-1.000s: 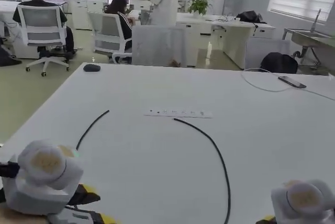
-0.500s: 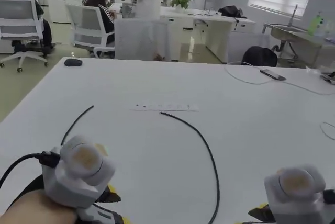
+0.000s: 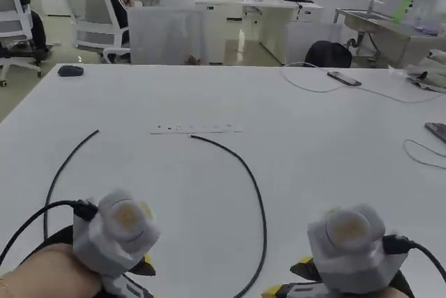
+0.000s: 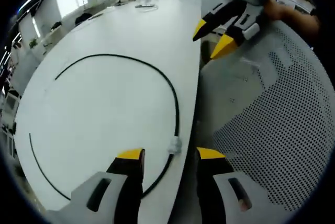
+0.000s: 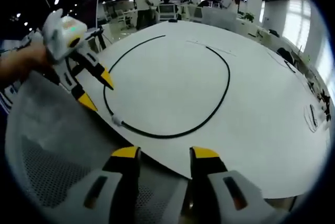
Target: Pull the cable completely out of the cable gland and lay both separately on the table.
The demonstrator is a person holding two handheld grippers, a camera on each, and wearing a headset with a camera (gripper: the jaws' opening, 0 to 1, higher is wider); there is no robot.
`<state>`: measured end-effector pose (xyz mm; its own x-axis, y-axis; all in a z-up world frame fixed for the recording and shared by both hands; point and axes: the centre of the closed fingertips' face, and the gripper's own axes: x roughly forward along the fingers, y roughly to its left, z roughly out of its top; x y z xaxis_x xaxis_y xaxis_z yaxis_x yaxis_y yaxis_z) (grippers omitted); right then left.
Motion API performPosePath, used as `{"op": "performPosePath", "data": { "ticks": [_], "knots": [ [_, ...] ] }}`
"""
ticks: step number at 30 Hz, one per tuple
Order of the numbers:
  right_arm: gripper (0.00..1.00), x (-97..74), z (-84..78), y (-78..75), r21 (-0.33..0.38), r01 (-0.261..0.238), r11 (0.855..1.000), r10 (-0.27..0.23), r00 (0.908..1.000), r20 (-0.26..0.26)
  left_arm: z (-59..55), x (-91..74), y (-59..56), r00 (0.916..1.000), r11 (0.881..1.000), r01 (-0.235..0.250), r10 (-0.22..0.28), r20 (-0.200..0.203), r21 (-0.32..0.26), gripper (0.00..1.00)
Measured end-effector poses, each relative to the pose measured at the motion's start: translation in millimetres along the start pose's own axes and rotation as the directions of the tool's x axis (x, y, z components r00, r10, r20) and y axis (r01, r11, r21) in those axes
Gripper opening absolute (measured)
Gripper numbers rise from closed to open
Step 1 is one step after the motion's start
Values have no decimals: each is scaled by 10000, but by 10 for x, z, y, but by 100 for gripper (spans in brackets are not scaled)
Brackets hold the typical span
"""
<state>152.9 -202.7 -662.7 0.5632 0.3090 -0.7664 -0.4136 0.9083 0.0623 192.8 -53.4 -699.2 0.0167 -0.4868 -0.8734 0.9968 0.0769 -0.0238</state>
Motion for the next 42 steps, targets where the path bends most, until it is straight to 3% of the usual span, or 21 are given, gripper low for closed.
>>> {"op": "performPosePath", "data": {
  "ticks": [4, 5, 7, 9, 18, 22, 29, 35, 39, 42],
  "knots": [
    [40, 3, 7, 9, -33, -88, 10000, 88, 10000, 28, -45, 152, -60, 9988, 9990, 436, -432, -251, 139, 38],
    [40, 4, 17, 13, -68, -125, 9999, 126, 9999, 79, -57, 231, -109, 9966, 9967, 779, -773, -272, 245, 38],
    [40, 5, 26, 12, -57, -136, 9999, 137, 9998, 136, -121, 326, -120, 9935, 9954, 952, -942, -642, 124, 37],
    [40, 9, 21, 16, -52, -169, 9998, 169, 9998, 107, -129, 409, -125, 9920, 9941, 1082, -1079, -652, 4, 35],
    [40, 22, 18, 15, -42, -173, 9998, 173, 9998, 61, -170, 564, -136, 9896, 9942, 1077, -1072, -956, 2, 29],
    [40, 22, 25, 17, -36, -173, 9998, 173, 9998, 110, -274, 598, -151, 9800, 9917, 1092, -961, -1745, 673, 27],
    [40, 22, 27, 27, -81, -188, 9998, 189, 9998, 94, -255, 584, -73, 9839, 9934, 692, -528, -1706, 918, 17],
    [40, 21, 23, 33, -106, -227, 9997, 227, 9997, 41, -278, 529, -104, 9802, 9923, 860, -682, -1857, 895, 17],
    [40, 38, -38, 60, -144, -354, 9993, 349, 9987, -358, -230, 395, -97, 9853, 9950, 785, -681, -1564, 613, 17],
    [40, 35, -38, 72, -213, -414, 9989, 406, 9985, -370, -181, 281, -98, 9887, 9961, 725, -651, -1347, 512, 17]
  ]
}}
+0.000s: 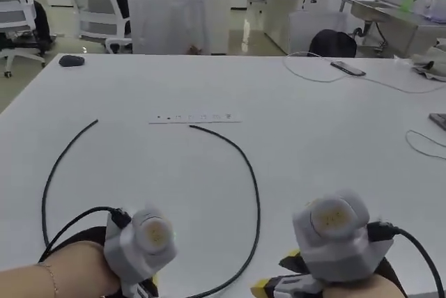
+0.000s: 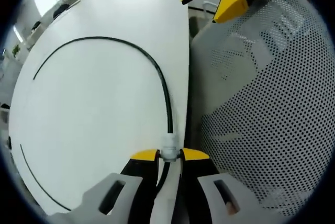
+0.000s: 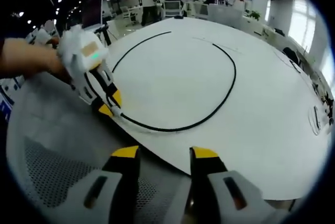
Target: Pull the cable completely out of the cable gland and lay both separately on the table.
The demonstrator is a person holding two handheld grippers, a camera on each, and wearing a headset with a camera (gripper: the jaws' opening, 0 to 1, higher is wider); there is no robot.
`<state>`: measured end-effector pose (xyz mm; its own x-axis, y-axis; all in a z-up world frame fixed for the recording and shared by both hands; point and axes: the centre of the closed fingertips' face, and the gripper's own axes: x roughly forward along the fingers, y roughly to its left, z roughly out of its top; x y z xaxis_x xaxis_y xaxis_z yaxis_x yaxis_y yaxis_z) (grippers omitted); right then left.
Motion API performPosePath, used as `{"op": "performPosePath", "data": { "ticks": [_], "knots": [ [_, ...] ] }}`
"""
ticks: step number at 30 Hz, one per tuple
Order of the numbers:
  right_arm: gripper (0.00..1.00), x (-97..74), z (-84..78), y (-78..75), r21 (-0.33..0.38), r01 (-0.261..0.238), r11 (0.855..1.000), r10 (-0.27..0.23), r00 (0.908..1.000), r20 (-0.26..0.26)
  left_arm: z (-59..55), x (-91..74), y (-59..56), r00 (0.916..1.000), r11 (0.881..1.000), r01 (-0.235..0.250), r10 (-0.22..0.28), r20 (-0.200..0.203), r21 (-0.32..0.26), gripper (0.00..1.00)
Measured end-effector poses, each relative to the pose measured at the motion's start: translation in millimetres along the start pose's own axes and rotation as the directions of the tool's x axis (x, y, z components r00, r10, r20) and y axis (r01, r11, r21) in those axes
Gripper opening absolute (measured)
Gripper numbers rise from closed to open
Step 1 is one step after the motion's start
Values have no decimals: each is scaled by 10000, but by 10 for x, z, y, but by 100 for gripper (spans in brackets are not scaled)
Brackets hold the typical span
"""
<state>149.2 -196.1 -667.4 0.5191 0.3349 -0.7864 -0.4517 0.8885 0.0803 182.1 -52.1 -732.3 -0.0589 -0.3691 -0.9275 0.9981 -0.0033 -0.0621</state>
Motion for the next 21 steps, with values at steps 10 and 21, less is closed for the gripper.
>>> {"op": "performPosePath", "data": {
  "ticks": [10, 21],
  "knots": [
    [39, 10, -61, 46, -126, -257, 9996, 251, 9987, -433, 220, -475, -46, 9911, 9964, -786, 746, 1099, 331, 17],
    [39, -10, -104, 157, -756, -1156, 9904, 1076, 9890, -1018, 391, -846, -203, 9651, 9814, -1918, 1890, 1811, -20, 16]
  ]
}}
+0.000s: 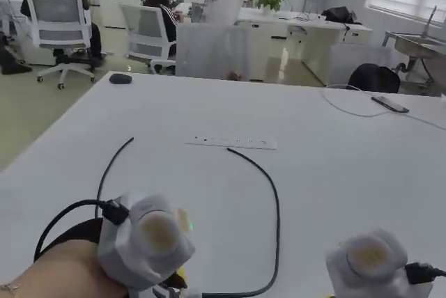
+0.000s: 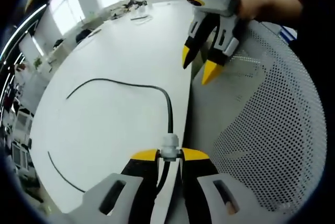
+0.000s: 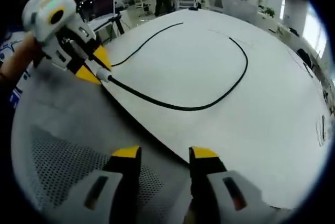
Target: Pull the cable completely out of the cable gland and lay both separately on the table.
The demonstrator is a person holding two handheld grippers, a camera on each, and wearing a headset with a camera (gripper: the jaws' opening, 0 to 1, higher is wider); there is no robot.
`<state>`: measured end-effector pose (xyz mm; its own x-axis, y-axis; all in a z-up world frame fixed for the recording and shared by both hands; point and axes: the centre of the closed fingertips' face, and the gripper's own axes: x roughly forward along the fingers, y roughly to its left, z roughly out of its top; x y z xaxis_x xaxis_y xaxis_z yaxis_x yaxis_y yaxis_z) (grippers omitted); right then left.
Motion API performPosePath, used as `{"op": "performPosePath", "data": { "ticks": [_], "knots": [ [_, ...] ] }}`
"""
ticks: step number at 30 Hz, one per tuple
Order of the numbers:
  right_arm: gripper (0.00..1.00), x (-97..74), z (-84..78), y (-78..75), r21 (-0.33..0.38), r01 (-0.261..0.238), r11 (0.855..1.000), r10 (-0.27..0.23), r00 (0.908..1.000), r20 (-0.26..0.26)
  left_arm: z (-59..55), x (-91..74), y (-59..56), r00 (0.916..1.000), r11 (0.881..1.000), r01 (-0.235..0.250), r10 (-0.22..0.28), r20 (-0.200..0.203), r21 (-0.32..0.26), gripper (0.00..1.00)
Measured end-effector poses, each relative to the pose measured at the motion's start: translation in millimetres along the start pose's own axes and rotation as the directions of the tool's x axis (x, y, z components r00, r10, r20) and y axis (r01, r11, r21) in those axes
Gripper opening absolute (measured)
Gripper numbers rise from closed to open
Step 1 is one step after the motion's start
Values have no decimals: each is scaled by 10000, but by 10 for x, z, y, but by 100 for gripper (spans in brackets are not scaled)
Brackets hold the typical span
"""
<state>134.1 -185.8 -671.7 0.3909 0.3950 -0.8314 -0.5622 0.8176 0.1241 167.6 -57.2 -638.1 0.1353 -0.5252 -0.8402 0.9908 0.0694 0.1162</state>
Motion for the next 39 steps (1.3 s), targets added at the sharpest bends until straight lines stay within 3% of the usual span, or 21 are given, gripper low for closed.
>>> {"op": "performPosePath", "data": {
  "ticks": [2, 4, 9, 11, 12, 14, 18, 20, 24, 25, 28, 31, 32, 34, 35, 36, 38, 39],
  "knots": [
    [38, -20, 24, 56, -602, -321, 9977, 313, 9994, -148, 24, -52, 3, 9996, 9996, -288, 288, 49, -12, 16],
    [34, -58, 81, 183, -425, -1070, 9933, 1066, 9942, -125, 51, -117, -11, 9988, 9990, -446, 448, 216, -97, 16],
    [34, -146, 232, 286, -1198, -1653, 9789, 1625, 9862, -327, 105, -271, -70, 9962, 9972, -544, 577, 658, -508, 16],
    [34, -182, 383, 399, -1384, -2216, 9653, 2234, 9747, -27, 134, -318, -114, 9959, 9968, -314, 374, 819, -734, 16],
    [34, -211, 491, 484, -1370, -2607, 9557, 2659, 9638, 212, 186, -352, -146, 9937, 9947, -86, 198, 1099, -1022, 16],
    [34, -250, 680, 598, -1526, -3104, 9383, 3229, 9442, 650, 237, -409, -140, 9910, 9948, -82, 216, 1322, -1013, 16],
    [35, -273, 927, 736, -2017, -3600, 9109, 3852, 9171, 1025, 267, -414, -168, 9895, 9970, 83, 30, 1445, -773, 16],
    [35, -265, 999, 811, -2467, -3847, 8895, 4174, 9037, 959, 264, -403, -185, 9891, 9974, 177, -72, 1469, -697, 16],
    [35, -207, 982, 946, -3317, -4481, 8302, 4810, 8765, 198, 245, -365, -217, 9852, 9974, 423, -318, 1683, -590, 16],
    [35, -193, 974, 966, -3425, -4600, 8192, 4920, 8706, 75, 257, -358, -238, 9802, 9956, 629, -487, 1917, -690, 16],
    [34, -153, 956, 1051, -3587, -5181, 7765, 5509, 8345, -128, 265, -355, -246, 9703, 9927, 889, -679, 2323, -811, 16],
    [32, -127, 924, 1086, -3680, -5450, 7534, 5762, 8167, -300, 277, -362, -265, 9570, 9868, 1274, -959, 2737, -998, 16],
    [31, -124, 900, 1107, -3900, -5587, 7319, 5925, 8045, -406, 284, -369, -265, 9503, 9837, 1425, -1048, 2932, -1101, 16],
    [27, -125, 881, 1127, -3986, -5778, 7122, 6174, 7858, -359, 288, -381, -256, 9401, 9796, 1605, -1144, 3212, -1206, 16],
    [24, -125, 875, 1137, -4018, -5872, 7027, 6304, 7757, -313, 298, -384, -254, 9326, 9763, 1732, -1204, 3403, -1294, 16],
    [23, -121, 872, 1140, -4027, -5967, 6941, 6460, 7632, -175, 312, -387, -255, 9187, 9680, 2002, -1318, 3724, -1515, 16],
    [21, -114, 867, 1151, -4118, -6020, 6841, 6610, 7504, 10, 317, -400, -256, 9020, 9585, 2290, -1433, 4072, -1700, 16],
    [21, -119, 861, 1167, -4194, -6061, 6758, 6691, 7431, 43, 323, -411, -257, 8911, 9482, 2517, -1489, 4287, -1939, 16]
  ]
}}
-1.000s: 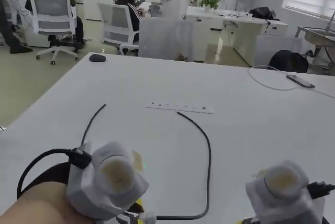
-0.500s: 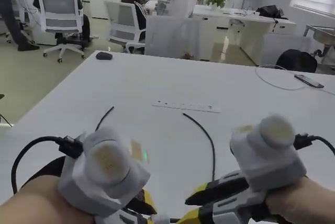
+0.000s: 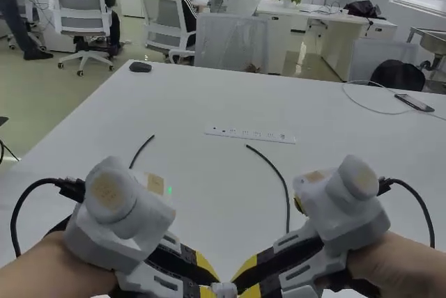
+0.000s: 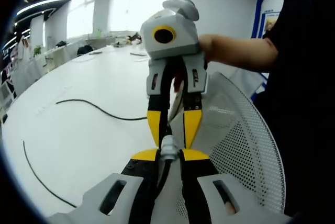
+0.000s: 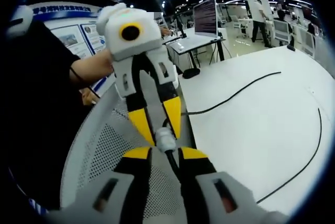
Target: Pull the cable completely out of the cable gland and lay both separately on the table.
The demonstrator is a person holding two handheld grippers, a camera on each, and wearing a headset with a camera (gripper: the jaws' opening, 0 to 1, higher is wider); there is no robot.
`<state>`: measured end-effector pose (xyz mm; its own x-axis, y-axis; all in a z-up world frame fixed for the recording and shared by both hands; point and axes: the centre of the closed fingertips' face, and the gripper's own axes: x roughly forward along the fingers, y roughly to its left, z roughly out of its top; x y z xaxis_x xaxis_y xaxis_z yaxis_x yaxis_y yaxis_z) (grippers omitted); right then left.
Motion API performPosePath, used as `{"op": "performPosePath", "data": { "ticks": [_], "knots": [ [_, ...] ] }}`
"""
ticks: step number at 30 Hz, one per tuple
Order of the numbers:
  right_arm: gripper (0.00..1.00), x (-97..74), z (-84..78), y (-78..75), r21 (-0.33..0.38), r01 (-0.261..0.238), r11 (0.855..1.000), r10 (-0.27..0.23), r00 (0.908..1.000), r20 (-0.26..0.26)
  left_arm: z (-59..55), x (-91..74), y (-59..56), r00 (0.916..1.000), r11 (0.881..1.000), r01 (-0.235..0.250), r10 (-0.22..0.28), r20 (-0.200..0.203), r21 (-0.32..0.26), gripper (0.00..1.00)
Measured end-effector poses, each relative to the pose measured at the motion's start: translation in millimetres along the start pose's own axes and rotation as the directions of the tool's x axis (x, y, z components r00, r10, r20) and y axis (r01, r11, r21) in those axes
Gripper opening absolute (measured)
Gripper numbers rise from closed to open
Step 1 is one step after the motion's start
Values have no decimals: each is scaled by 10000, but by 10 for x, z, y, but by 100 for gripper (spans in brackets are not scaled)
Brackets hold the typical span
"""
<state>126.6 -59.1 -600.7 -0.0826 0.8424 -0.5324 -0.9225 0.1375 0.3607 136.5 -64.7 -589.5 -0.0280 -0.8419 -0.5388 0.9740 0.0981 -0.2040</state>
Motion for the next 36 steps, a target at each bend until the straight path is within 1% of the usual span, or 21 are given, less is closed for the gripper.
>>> {"op": "performPosePath", "data": {
  "ticks": [2, 3, 4, 5, 8, 10, 11, 14, 15, 16, 17, 18, 21, 24, 26, 27, 29, 30, 31, 33, 36],
  "knots": [
    [18, 13, 26, -1, 342, -78, 9994, 63, 9990, 448, 4, 3, -11, 9993, 9993, 234, -225, 301, -290, 16],
    [15, 10, 1, -17, 377, -42, 9993, 26, 9991, 424, -5, 2, -29, 9987, 9982, 384, -368, 356, -470, 16],
    [13, 18, -8, -11, 381, -139, 9992, 118, 9984, 555, -25, 0, -6, 9990, 9987, 294, -279, 347, -426, 16],
    [12, 29, -11, -16, 517, -94, 9986, 63, 9981, 615, -23, 1, 1, 9990, 9988, 254, -238, 379, -427, 16],
    [12, 36, -26, -28, 540, -13, 9985, -33, 9964, 846, -34, 15, -2, 9989, 9987, 236, -217, 413, -460, 17],
    [12, 44, -28, -57, 794, 148, 9967, -228, 9946, 1010, -56, 22, 39, 9995, 9999, -37, 41, 311, -119, 17],
    [12, 44, -32, -66, 839, 207, 9963, -295, 9940, 1050, -57, 29, 45, 9993, 9999, -132, 134, 350, -71, 18],
    [11, 32, -15, -40, 847, 163, 9963, -275, 9906, 1340, -102, 45, 60, 9993, 9998, -175, 179, 322, -134, 23],
    [11, 32, -3, -31, 869, 124, 9961, -248, 9894, 1428, -113, 46, 54, 9992, 9996, -141, 149, 381, -229, 25],
    [12, 34, 4, -21, 868, 85, 9962, -212, 9889, 1469, -103, 47, 33, 9986, 9992, -13, 34, 530, -406, 25],
    [12, 24, -3, -6, 791, 60, 9968, -176, 9890, 1468, -70, 44, -2, 9964, 9975, 210, -154, 830, -667, 24],
    [12, 21, -10, 0, 741, 54, 9972, -161, 9895, 1438, -64, 38, -14, 9956, 9967, 306, -237, 904, -753, 24],
    [12, 16, -10, 27, 494, 75, 9987, -140, 9910, 1328, -51, 30, -39, 9948, 9958, 445, -368, 948, -803, 20],
    [12, -3, -17, 53, 317, -51, 9995, 11, 9921, 1258, -38, 32, -79, 9935, 9945, 618, -532, 1003, -845, 19],
    [12, -11, -20, 86, 234, -217, 9995, 187, 9924, 1218, -31, 16, -103, 9928, 9943, 682, -596, 1037, -815, 17],
    [12, -15, -19, 95, 292, -271, 9992, 232, 9918, 1258, -18, 16, -127, 9914, 9930, 806, -709, 1095, -862, 17],
    [12, -45, -12, 146, 566, -747, 9956, 660, 9876, 1422, 0, 12, -153, 9899, 9925, 893, -791, 1178, -838, 17],
    [13, -56, -8, 151, 623, -867, 9943, 766, 9858, 1495, 6, 12, -163, 9895, 9928, 900, -801, 1202, -793, 16],
    [13, -71, -13, 139, 776, -965, 9923, 843, 9854, 1479, 5, 16, -167, 9899, 9928, 895, -799, 1171, -795, 16],
    [14, -88, -1, 125, 805, -1013, 9916, 888, 9853, 1460, -13, 21, -168, 9913, 9943, 825, -749, 1085, -679, 16],
    [17, -101, 72, 122, 878, -1202, 9889, 1072, 9843, 1402, -29, 39, -196, 9921, 9947, 855, -796, 972, -575, 16]
  ]
}}
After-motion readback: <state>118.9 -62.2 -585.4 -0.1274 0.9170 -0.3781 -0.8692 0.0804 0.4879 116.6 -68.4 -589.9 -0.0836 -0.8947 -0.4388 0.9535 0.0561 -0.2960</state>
